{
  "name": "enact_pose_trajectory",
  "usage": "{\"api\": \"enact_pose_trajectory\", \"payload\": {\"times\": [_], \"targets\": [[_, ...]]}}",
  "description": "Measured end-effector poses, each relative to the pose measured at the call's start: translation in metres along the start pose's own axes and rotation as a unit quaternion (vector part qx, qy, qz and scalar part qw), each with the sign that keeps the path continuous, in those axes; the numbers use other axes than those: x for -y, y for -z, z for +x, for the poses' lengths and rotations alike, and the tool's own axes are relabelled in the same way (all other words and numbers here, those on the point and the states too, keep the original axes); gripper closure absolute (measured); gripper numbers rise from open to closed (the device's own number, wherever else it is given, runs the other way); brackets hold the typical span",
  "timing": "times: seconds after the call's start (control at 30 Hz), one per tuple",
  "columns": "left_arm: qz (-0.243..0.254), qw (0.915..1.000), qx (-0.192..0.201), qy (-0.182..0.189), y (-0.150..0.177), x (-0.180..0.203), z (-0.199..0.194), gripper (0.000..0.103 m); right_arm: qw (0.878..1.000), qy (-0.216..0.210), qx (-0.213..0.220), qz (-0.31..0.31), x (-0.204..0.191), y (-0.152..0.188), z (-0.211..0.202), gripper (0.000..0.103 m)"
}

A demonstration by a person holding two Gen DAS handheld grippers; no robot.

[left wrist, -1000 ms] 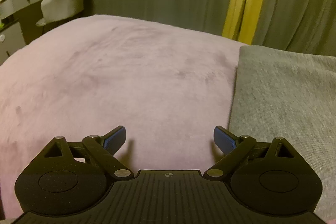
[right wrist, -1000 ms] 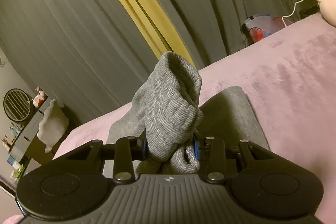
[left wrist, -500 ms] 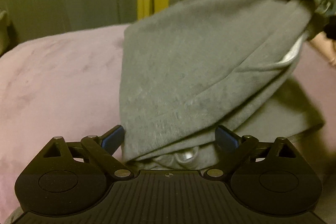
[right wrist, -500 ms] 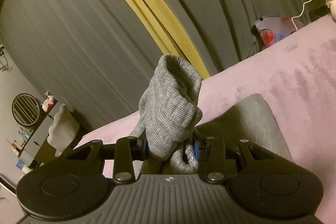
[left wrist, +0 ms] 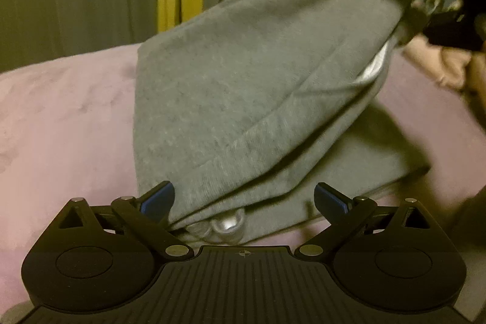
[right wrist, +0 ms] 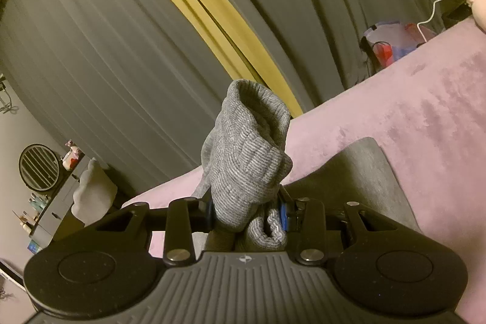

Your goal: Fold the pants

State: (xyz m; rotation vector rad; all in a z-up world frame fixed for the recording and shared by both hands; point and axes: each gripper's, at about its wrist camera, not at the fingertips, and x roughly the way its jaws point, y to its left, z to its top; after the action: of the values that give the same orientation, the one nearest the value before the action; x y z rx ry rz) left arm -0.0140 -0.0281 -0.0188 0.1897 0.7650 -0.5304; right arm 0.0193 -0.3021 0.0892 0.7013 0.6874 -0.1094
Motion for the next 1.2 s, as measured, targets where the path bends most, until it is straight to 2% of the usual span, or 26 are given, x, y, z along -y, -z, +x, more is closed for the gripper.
{"api": "enact_pose_trajectory", "payload": {"times": [0.1, 0.2, 0.37, 0.63, 0.8, 0.97, 1.2], "targets": [[0.001, 0.9996, -0.014, -0.025, 0.002, -0.001, 0.006, 0.003, 1.0, 0.003, -0.003, -0.002, 0.002, 0.002, 0.0, 0.066], [-0.02, 0.999, -0.018, -0.037, 0.002, -0.009, 0.008, 0.004, 1.0, 0.006, -0.003, -0.008, 0.002, 0.001, -0.001, 0.066], [-0.048, 0.997, -0.022, -0.057, 0.002, -0.021, 0.009, 0.023, 1.0, 0.01, -0.002, -0.021, 0.001, 0.001, -0.003, 0.066], [-0.092, 0.9927, -0.024, -0.074, 0.003, -0.046, 0.014, 0.037, 0.999, 0.032, -0.001, -0.038, 0.003, 0.008, -0.008, 0.067], [-0.11, 0.9913, -0.024, -0.069, 0.002, -0.057, 0.019, 0.038, 0.998, 0.051, -0.007, -0.032, 0.012, 0.01, -0.009, 0.067], [-0.108, 0.9914, -0.025, -0.069, 0.001, -0.058, 0.02, 0.039, 0.996, 0.07, -0.011, -0.061, 0.011, 0.016, -0.008, 0.067], [-0.113, 0.9911, -0.024, -0.066, 0.004, -0.058, 0.015, 0.039, 0.995, 0.075, -0.011, -0.068, 0.015, 0.018, -0.011, 0.067]]}}
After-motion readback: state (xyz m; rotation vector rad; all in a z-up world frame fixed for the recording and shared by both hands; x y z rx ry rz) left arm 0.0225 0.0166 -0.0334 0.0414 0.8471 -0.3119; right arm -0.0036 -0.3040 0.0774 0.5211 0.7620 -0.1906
